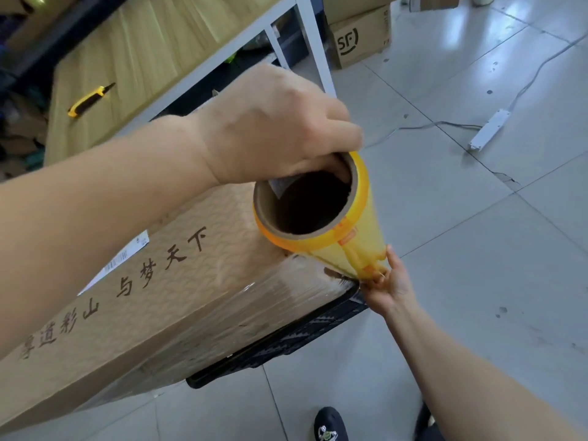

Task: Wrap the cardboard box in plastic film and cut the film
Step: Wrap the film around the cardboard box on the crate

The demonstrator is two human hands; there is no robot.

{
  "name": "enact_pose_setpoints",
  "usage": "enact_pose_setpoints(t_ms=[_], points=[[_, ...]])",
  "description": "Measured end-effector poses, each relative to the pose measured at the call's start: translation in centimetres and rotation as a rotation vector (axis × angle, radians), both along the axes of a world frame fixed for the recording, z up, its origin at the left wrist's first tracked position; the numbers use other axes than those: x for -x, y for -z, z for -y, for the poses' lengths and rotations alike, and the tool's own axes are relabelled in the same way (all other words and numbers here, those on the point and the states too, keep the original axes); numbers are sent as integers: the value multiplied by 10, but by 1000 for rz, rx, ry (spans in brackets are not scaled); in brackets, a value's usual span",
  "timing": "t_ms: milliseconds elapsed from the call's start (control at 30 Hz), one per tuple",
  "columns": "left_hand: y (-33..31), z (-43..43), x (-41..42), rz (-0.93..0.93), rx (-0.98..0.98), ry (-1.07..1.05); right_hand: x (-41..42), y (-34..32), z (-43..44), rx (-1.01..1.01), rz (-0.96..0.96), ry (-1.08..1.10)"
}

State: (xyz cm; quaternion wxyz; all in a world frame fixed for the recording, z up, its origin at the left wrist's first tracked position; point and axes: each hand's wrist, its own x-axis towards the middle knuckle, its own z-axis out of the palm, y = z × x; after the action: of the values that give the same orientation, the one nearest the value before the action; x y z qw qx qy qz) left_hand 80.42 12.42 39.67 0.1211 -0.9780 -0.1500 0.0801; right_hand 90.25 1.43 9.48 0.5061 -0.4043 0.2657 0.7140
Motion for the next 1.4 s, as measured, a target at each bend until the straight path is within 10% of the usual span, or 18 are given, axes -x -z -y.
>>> enact_pose_setpoints(t_ms=[200,467,800,1400], points=[[9,-3,4,74,12,-41,-13,-7,-5,-17,-103,-66],[-2,38,8,403,203,-602,-18,-1,-11,23,-128,-88],[1,60,-31,307,979,-1317,-23,4,-20,-1,-88,-211],[-13,13,-18,-169,750,-783,-37,24,-71,-5,62,-476]])
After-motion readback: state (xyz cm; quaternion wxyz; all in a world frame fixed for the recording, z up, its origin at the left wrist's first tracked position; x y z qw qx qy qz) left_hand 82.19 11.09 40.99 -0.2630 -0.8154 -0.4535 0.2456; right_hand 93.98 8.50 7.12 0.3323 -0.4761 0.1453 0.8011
